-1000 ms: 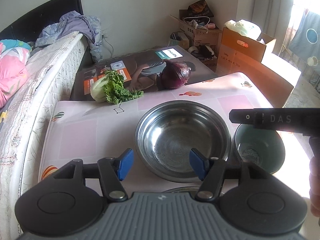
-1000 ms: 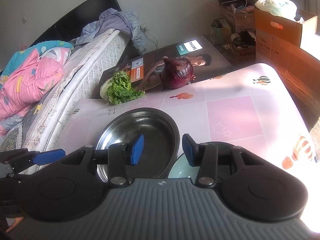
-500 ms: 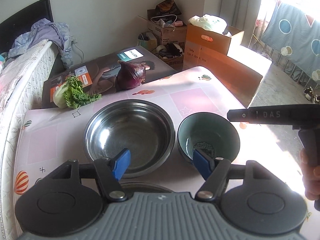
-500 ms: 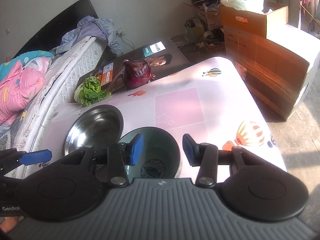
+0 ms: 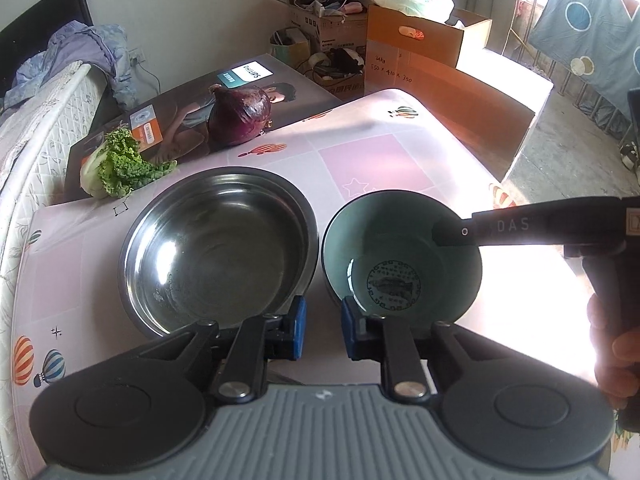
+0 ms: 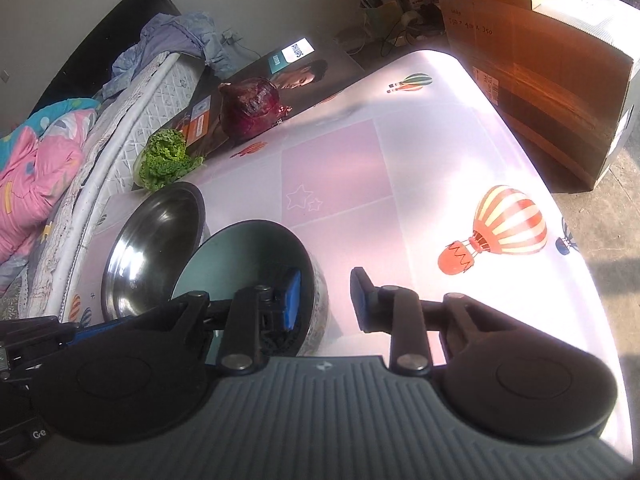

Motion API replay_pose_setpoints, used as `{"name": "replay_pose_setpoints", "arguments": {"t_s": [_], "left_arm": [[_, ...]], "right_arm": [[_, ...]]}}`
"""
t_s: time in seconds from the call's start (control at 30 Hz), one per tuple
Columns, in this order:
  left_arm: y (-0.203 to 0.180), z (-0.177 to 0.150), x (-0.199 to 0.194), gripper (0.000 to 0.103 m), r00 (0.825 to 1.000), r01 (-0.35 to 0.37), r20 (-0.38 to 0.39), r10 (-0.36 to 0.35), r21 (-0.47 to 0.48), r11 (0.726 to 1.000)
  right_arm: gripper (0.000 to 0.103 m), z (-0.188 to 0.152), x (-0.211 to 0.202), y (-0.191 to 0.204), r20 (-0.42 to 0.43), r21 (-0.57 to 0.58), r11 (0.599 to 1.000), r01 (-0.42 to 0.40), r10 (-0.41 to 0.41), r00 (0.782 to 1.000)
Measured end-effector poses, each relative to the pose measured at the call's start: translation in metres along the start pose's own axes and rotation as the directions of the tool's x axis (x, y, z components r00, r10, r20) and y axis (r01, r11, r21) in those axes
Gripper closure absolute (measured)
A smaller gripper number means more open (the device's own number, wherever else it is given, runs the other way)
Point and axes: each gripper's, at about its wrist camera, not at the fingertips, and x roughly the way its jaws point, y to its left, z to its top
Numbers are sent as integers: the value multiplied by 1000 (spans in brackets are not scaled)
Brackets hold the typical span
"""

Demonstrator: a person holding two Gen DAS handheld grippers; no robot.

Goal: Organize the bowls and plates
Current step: 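Lift the teal bowl with both grippers and carry it toward the stacked plates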

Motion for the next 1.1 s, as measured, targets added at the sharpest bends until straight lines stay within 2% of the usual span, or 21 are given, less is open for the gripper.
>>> {"name": "replay_pose_setpoints", "arguments": {"t_s": [0.13,0.43,0.53,0.67,0.83,0.9,0.97,1.1], "left_arm": [[-2,4,3,89,1000,-29,-8,29,-4,1000],[-13,-3,-7,92,1000,16,-18,-16,17,1000],[-14,-7,-12,88,999,39,-17,-39,16,999],[-12,-9,-16,81,1000,17,8,-17,16,1000],[-8,-4,-11,72,1000,-5,7,5,-6,1000],[-10,0,-4,70,1000,-8,-6,8,8,1000],[-12,2,-1,64,1000,-14,1,14,25,1000],[-16,5,9,66,999,3,-38,-2,31,1000]], "right_arm": [[92,-1,6,0,-16,1,999,-40,40,999],[91,-6,0,12,-31,-115,993,-11,7,1000],[91,-15,-7,14,-42,-155,988,-5,-2,999],[92,-22,-16,12,-56,-178,984,-1,-9,998],[92,-24,-22,5,-62,-173,985,10,-21,998],[92,-23,-22,3,-63,-161,987,6,-17,998],[92,-22,-20,1,-67,-148,989,2,-12,998],[92,-23,-14,-2,-76,-127,992,-5,-5,997]]}}
